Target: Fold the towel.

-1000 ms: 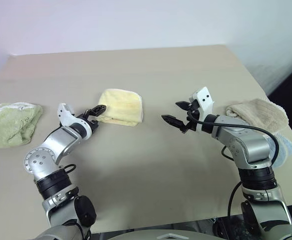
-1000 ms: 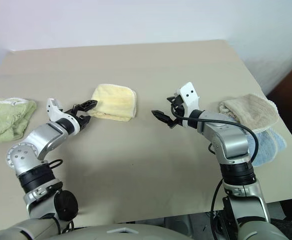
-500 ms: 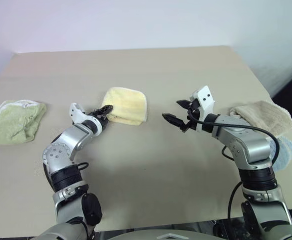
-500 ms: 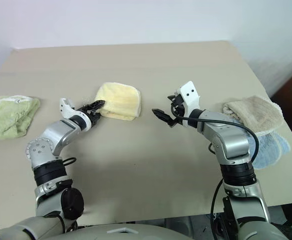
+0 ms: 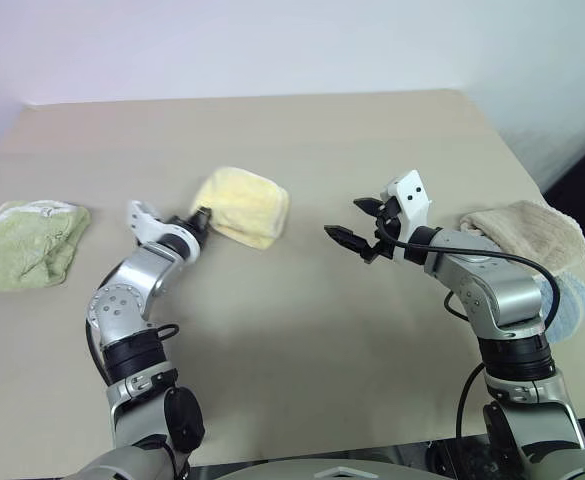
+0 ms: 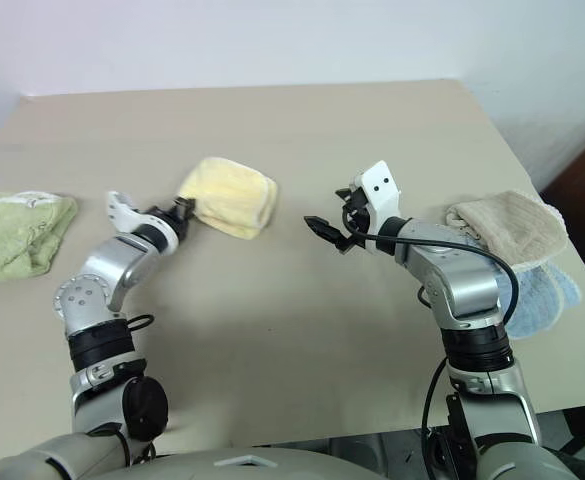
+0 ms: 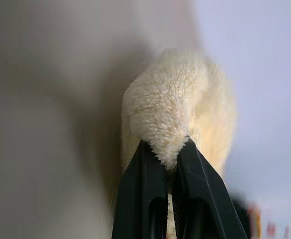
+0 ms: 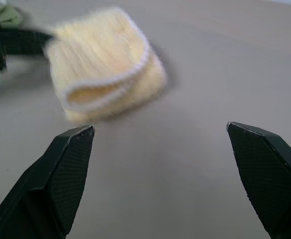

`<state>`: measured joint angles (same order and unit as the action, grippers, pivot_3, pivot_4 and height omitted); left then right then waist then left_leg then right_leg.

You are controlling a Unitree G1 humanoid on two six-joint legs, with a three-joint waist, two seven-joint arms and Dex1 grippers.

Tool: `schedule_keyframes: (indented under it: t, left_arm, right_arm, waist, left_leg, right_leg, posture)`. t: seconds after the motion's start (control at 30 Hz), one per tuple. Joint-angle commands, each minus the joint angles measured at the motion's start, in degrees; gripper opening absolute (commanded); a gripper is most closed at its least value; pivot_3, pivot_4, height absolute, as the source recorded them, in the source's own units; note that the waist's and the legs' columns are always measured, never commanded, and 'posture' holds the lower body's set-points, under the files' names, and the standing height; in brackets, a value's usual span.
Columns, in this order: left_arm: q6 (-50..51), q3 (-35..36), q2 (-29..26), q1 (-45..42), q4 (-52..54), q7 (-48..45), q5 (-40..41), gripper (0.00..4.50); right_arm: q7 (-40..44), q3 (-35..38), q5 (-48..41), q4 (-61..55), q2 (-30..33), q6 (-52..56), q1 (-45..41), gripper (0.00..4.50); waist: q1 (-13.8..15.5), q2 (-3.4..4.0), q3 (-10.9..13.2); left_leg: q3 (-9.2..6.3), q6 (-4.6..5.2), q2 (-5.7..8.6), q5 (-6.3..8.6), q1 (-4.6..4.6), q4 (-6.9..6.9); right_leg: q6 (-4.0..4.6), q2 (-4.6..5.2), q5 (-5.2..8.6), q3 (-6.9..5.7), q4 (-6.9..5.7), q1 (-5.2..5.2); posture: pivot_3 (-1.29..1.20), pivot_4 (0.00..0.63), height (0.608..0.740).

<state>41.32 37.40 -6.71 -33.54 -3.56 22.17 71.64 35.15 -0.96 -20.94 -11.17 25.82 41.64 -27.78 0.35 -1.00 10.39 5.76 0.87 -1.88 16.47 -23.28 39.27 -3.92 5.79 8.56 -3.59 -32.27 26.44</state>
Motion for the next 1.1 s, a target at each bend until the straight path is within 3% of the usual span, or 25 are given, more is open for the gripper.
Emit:
schedule_keyframes:
  t: [0.03,0.2,0.33,0.5,0.6,0.73,1.03,1.1]
  left_arm:
    - [-10.3,5.4,-4.7,-3.1,4.5,-1.7,-1.5,0.02]
    - [-23.0,15.0,-10.6,-4.2,4.7,-2.1,-0.6,0.02]
    - [-29.7,22.4,-10.5,1.2,8.0,0.4,1.5,0.02]
    - [-31.7,23.4,-8.0,9.1,12.4,3.4,4.0,0.02]
    - [-28.7,19.9,-5.9,14.2,12.1,5.3,3.7,0.02]
    - [-29.6,18.1,-3.1,16.4,13.8,6.5,5.0,1.12]
    - [-28.2,15.9,-3.4,20.6,15.3,5.6,8.5,4.20]
    - [-26.0,14.8,-3.5,23.0,16.1,5.9,10.1,4.46]
  right_arm:
    - [-0.1,0.8,-0.2,-1.0,0.3,-1.4,-1.2,4.50]
    - [0.2,0.6,0.1,-0.2,0.4,-2.4,-1.7,4.50]
    - [0.7,0.4,0.3,0.7,0.4,-3.3,-2.2,4.50]
    - [1.5,-0.2,0.6,2.5,0.3,-4.4,-3.1,4.50]
    - [2.7,-1.3,1.1,4.4,0.1,-5.7,-4.7,4.50]
    - [3.5,-1.9,1.5,6.4,-0.2,-6.7,-6.2,4.50]
    - [3.7,-2.3,1.5,6.5,-0.5,-7.1,-6.1,4.50]
    - [3.6,-2.3,1.5,6.1,-0.6,-7.0,-5.9,4.50]
  waist:
    - [-0.1,0.00,0.0]
    - [-0.1,0.00,0.0]
    - [0.0,-0.02,0.0]
    - [0.5,-0.15,-0.1]
    - [0.4,-0.19,-0.1]
    - [0.4,-0.20,-0.1]
    - [0.3,-0.20,-0.1]
    - [0.3,-0.20,-0.1]
  left_leg:
    - [0.01,0.00,0.00,0.00,0.01,-0.02]
    - [0.04,0.00,0.00,0.01,0.00,-0.04]
    - [0.04,0.03,0.00,0.02,-0.01,-0.04]
    - [0.02,0.05,0.01,0.04,-0.02,-0.02]
    - [0.03,0.05,0.02,0.04,0.03,0.00]
    - [0.02,0.05,0.01,0.04,0.08,0.00]
    - [0.05,0.05,0.01,0.05,0.05,-0.01]
    - [0.04,0.05,0.00,0.05,0.05,-0.01]
  right_leg:
    - [0.00,0.00,0.00,0.00,0.00,0.00]
    - [-0.11,0.00,-0.06,0.01,0.05,-0.01]
    - [-0.11,0.03,-0.07,0.01,0.08,-0.02]
    - [-0.11,0.06,-0.06,-0.01,0.08,-0.08]
    - [0.01,0.09,-0.01,-0.01,0.09,-0.14]
    - [0.02,0.10,0.00,-0.02,0.07,-0.17]
    - [0.02,0.08,0.00,-0.02,0.08,-0.11]
    - [0.02,0.08,0.01,-0.02,0.07,-0.11]
  posture:
    - [0.00,0.150,0.728]
    - [0.00,0.150,0.728]
    - [0.00,0.150,0.728]
    - [0.00,0.150,0.728]
    - [0.00,0.150,0.728]
    - [0.00,0.150,0.728]
    - [0.00,0.150,0.728]
    - [0.00,0.150,0.728]
